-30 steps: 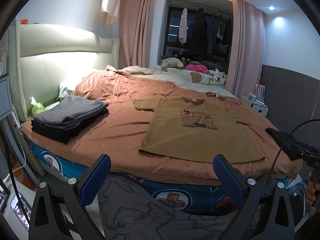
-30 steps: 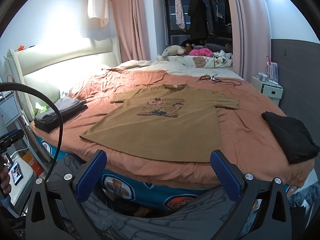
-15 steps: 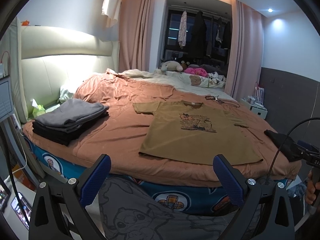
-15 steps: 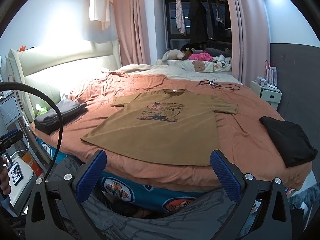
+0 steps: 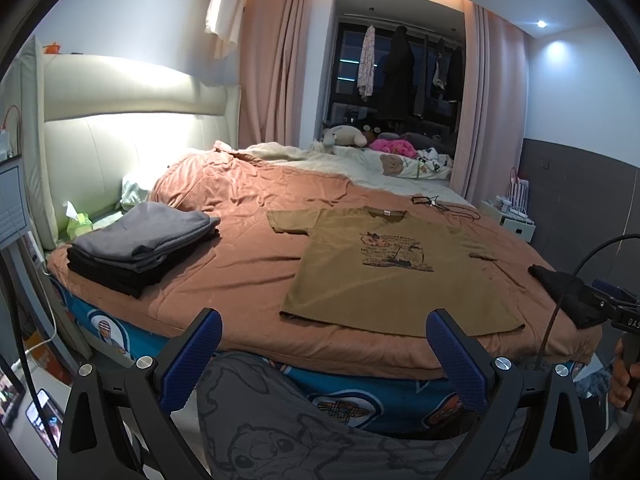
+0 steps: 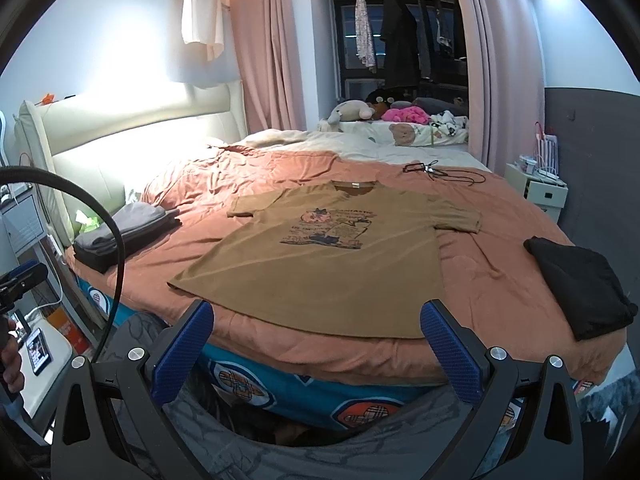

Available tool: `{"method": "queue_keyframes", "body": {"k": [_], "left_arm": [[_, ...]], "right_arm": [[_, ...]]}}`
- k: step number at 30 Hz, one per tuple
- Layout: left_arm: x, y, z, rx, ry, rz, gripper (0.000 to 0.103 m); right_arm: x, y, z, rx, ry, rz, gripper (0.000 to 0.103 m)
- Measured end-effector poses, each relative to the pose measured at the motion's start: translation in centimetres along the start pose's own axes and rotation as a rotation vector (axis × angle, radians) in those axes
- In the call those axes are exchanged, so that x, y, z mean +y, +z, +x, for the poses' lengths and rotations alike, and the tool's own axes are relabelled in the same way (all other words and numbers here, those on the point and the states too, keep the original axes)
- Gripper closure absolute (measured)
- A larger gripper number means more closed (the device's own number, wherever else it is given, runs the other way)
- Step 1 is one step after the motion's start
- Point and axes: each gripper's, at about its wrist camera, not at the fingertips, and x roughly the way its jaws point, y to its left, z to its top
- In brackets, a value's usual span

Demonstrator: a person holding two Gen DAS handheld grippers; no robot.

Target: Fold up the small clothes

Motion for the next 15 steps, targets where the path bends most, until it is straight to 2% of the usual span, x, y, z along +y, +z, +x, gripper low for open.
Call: {"method": "queue_keyframes", "body": {"k": [7,15], "left_arm": [[0.5,1.8,0.1,-0.008,0.007,0.014,0.0],[1.6,4.2,1.6,-0.011,0.005,-0.011,0.0]], "right_arm": [[-0.4,0.8,-0.5,-0.008,-0.005,0.0,0.0],[-1.1,2.0,0.9,0.007,-0.005,0.017,0.0]]}}
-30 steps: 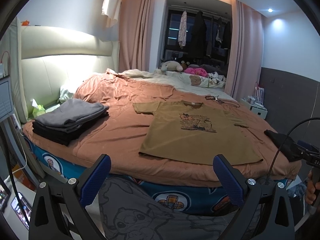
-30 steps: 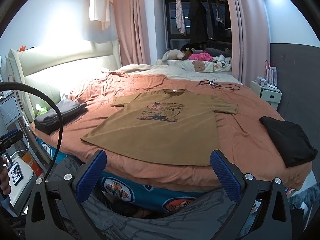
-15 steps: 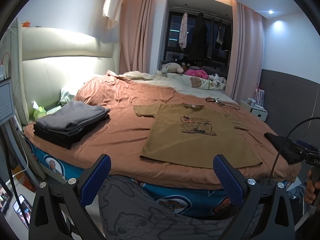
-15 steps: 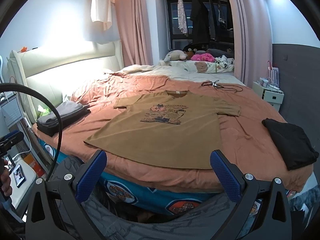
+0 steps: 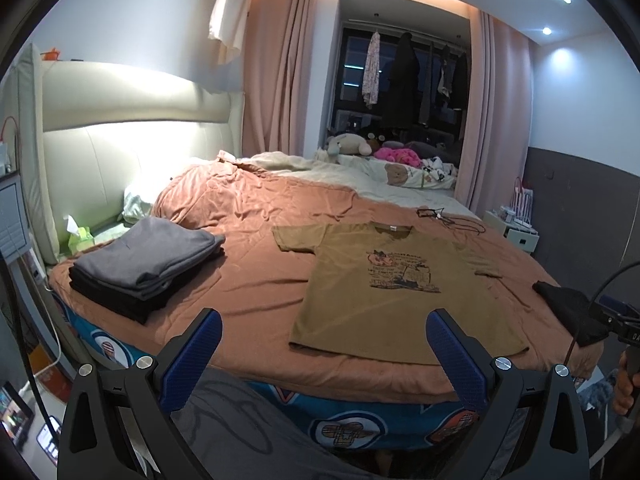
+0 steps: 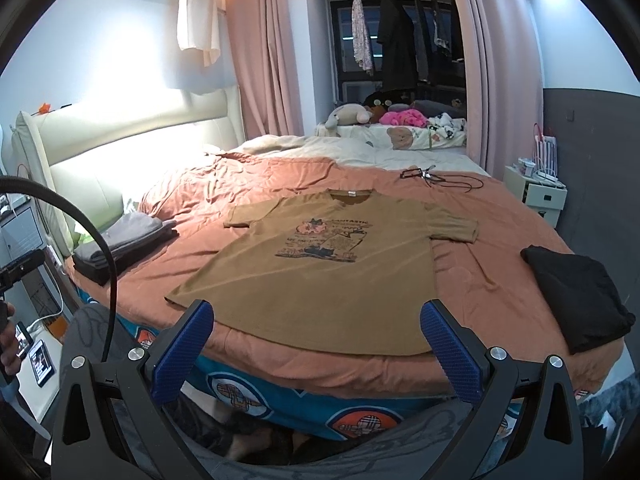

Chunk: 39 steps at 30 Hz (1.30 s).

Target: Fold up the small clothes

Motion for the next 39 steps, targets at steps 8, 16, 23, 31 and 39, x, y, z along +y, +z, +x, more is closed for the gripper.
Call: {"method": "queue_keyframes", "body": {"k": [8,16,23,31,39], "left_arm": [[1.1,2.3,1.6,-0.016,-0.02,0.01,0.0],[2.7,3.8,5.6,0.002,-0.024,0.008,0.0],[4.2,4.6,8.8,0.012,-0.022,-0.003,0.0],[5.5,5.9,10.7,0.037,0.043,-0.026,0.0],[6.8,7.5,14.5,0.086,0.072,-0.031,0.0]], "right_arm": [[0.8,1.8,1.9,-0.004,0.0,-0.019,0.0],[1.9,4.4,5.2,-0.002,0.004,-0.043,0.0],[2.3,6.7,9.4,0.011,0.009,-0.048,0.0],[2.2,9.9,13.7,0.021,0.06,-0.066,0.0],[0.1,10.5,16.9,0.034,0.101,-0.037,0.0]]}}
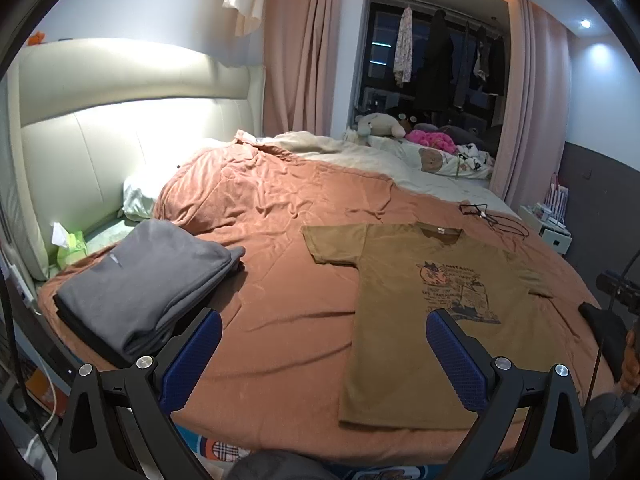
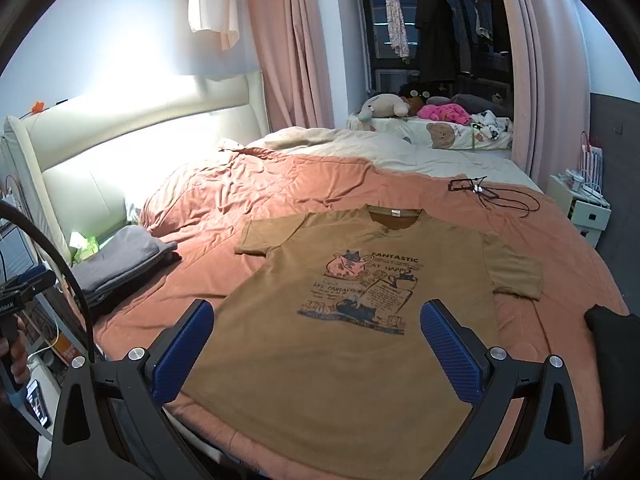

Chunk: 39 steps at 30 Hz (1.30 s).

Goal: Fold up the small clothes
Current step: 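Move both tools toward the tan T-shirt, left tool to its side edge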

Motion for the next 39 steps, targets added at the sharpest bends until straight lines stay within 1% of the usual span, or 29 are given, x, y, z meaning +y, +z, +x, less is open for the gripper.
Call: {"method": "queue_keyframes", "body": {"k": [6,10,19,23,25,28,30,32,34,35,39], "left_arm": [[0.9,1.5,4.5,0.044,-0.01,-0.018,0.001],[1.0,2.8,7.3,0.08,-0.015,-0.002,0.001],[1.7,6.6,11.9,0.094,0.005,-0.015,0.002],[1.9,8.0,14.8,0.132,-0.004,-0.021,0.009],[2.1,8.5,16.5,0.154,-0.013,-0.036,0.01],[2.1,9.3,18.7,0.174,-0.009,-0.044,0.012],[2.2,9.8,20.5,0.195,-0.006,-0.064,0.015],[2.4,10.1,22.2,0.217,-0.027,-0.093,0.025],[2.5,10.5,24.2,0.238,-0.033,-0.116,0.026],[2.4,10.5,25.0,0.245,-0.035,-0.123,0.026],[2.7,10.8,29.1,0.298,-0.063,-0.175,0.028]], "right_arm": [[-1.5,0.9,4.0,0.049,-0.047,0.034,0.0],[-1.1,2.6,6.3,0.052,-0.058,0.025,0.0],[-1.6,5.3,11.8,0.074,-0.04,0.017,0.0],[-2.0,6.2,14.3,0.082,-0.026,0.012,0.0],[-2.1,6.6,15.8,0.095,-0.006,0.014,0.0],[-2.5,7.2,18.1,0.113,-0.001,0.016,0.0],[-2.7,7.6,19.5,0.122,0.007,0.022,0.0],[-2.9,8.0,21.1,0.137,0.011,0.028,0.0],[-3.1,8.5,22.7,0.154,0.01,0.034,0.0],[-3.1,8.7,23.3,0.16,0.013,0.038,0.001],[-3.1,9.4,26.2,0.187,0.013,0.04,0.009]]}}
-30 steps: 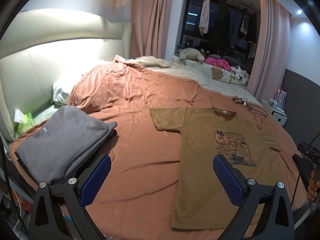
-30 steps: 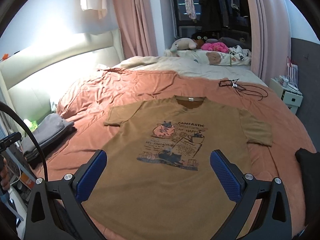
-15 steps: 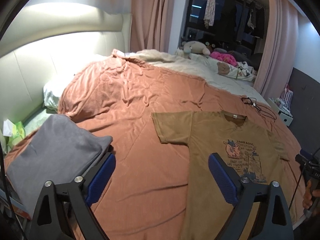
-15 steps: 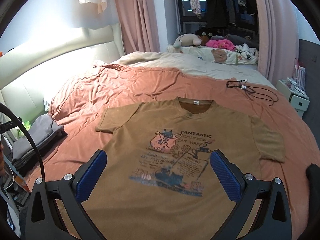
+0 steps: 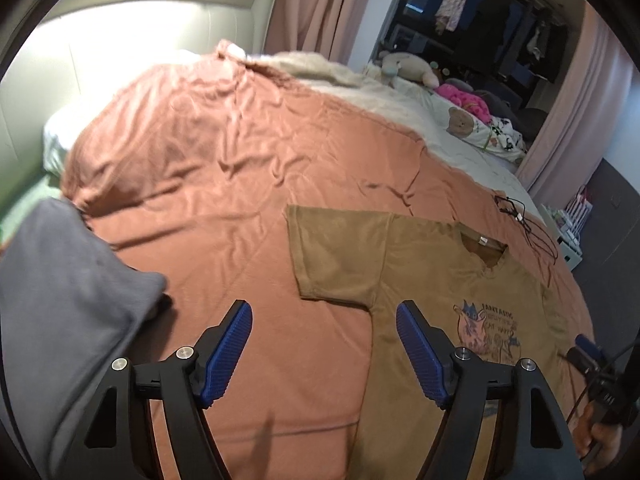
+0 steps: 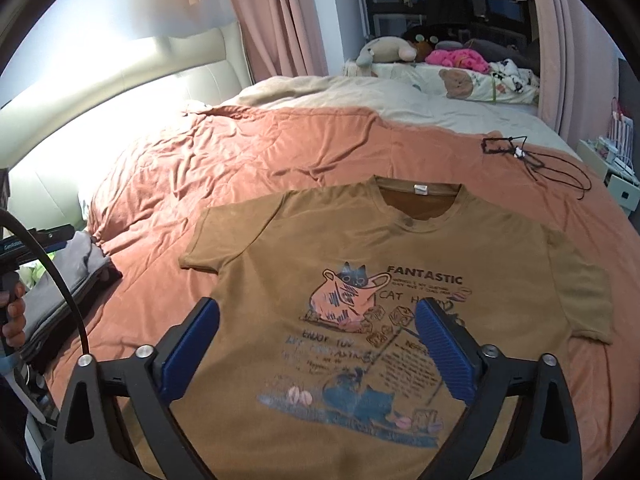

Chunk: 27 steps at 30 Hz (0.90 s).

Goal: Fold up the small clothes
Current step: 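Move both tools toward the tan T-shirt, left tool to its side edge, then grasp the T-shirt side edge with the left gripper and fold it inward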

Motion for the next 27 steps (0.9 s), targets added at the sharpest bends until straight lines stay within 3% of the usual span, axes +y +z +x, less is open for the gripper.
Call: {"method": "queue_keyframes", "body": {"k": [6,16,20,24,27], "left_arm": [[0.8,1.8,5.2,0.074,-0.016,-0.069,0.037],[2.6,4.1,13.0,0.165,-0.001,-0.122,0.044],[3.5,4.9,15.3,0.177,0.01,-0.143,0.045],[4.0,5.5,18.0,0.214,-0.001,-0.159,0.054],[4.4,5.4,19.7,0.235,-0.017,-0.188,0.056]], "right_arm": [[-0.3,1.6,4.3,0.041,0.003,0.019,0.023],[0.7,3.4,11.3,0.081,0.005,0.007,0.023],[1.5,3.9,13.0,0.09,0.071,-0.009,0.021],[2.0,4.3,14.7,0.096,0.13,-0.035,0.02],[1.5,4.6,16.5,0.114,0.126,-0.017,0.02]]}}
